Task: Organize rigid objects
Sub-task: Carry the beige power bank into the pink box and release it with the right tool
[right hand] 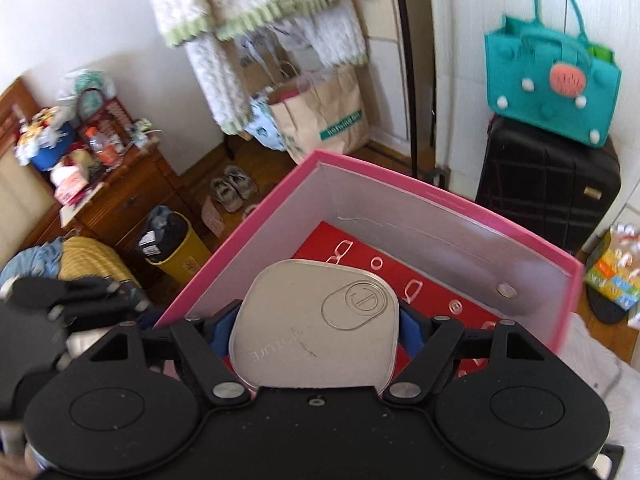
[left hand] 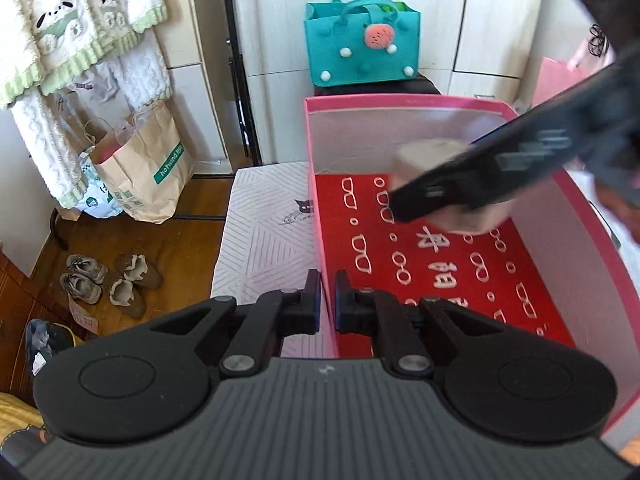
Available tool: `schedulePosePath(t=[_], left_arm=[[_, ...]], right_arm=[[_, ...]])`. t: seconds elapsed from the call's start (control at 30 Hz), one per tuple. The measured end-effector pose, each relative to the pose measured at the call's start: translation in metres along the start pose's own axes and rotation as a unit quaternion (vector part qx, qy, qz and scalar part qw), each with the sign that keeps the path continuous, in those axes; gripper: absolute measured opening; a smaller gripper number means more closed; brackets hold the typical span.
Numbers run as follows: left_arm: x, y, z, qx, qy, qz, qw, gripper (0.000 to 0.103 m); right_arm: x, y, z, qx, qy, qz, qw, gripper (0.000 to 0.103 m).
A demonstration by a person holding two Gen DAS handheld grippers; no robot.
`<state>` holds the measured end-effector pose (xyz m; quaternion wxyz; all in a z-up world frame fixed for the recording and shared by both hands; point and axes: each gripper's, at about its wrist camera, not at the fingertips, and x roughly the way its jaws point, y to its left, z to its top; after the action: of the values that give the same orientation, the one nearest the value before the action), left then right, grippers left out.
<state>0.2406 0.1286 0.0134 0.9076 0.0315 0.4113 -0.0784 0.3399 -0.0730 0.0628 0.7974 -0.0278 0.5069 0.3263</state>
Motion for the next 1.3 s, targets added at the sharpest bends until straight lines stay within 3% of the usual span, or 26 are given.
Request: schedulePosePath(t=[0.2,0.33,0.57,0.8,0.9,1.0,1.3], left_arm=[[0.017,-0.016,0.009,0.011,0.012,0.032,0.9994,0.008],[0.02,-0.013,0.008,-0.004,0.025,0.024,0.9994,0.008],[0.016,-0.027,0.008,0.029,0.006,0.058,0.9979,0.008],[0.016,-0.029,0.012,0.032,0.007,0.06,0.9977,0.008],[0.016,-0.028,0.01,0.03,0.007,0.059,0.9978,0.008],[0.018,-0.025,0.01,0.024,0.013,0.049,0.9984,0.008],[0.02,-0.019,0.009,0.012,0.018,0.034,0.9992,0.008]], right_arm=[[0.048,-0.009,0.015,0.043,0.03,-0.002,0.999,0.08],[0.069,-0.017,0.015,0.066,0.043,0.004,0.997,0.079],[0.08,-0.012,0.012,0.047,0.043,-0.009,0.998,0.078],[0.089,-0.018,0.014,0.053,0.046,-0.014,0.997,0.079],[0.082,-0.014,0.015,0.035,0.039,-0.024,0.998,0.082],[0.064,-0.009,0.018,0.021,0.005,-0.032,0.999,0.085],[-0.039,-0.014,0.002,0.013,-0.091,0.006,0.996,0.086]])
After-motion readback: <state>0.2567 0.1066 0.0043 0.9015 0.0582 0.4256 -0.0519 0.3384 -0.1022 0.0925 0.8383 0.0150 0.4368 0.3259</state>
